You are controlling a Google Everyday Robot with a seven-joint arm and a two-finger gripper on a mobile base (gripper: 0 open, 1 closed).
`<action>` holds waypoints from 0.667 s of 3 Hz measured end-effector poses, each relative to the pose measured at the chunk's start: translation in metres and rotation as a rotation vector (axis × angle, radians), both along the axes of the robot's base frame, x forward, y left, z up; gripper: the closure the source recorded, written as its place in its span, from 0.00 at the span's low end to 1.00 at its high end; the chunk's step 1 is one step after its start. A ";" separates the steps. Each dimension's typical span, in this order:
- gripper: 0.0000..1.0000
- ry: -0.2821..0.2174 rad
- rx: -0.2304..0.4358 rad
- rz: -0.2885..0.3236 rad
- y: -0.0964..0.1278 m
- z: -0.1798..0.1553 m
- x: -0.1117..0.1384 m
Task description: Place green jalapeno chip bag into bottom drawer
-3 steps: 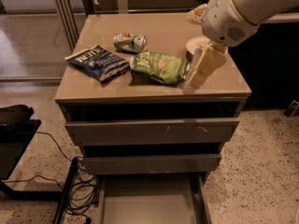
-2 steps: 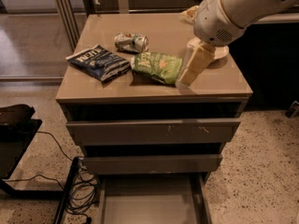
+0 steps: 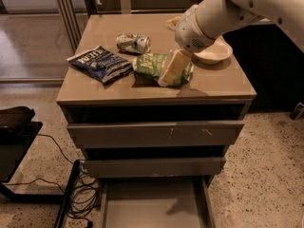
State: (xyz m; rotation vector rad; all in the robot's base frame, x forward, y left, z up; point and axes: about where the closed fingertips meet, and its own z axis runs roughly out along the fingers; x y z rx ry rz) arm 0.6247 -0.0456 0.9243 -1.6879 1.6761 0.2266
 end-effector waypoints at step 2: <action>0.00 0.077 -0.066 -0.017 0.016 -0.067 0.029</action>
Offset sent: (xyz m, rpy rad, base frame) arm 0.0421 0.0185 -0.1065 -0.1128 0.1289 -0.0291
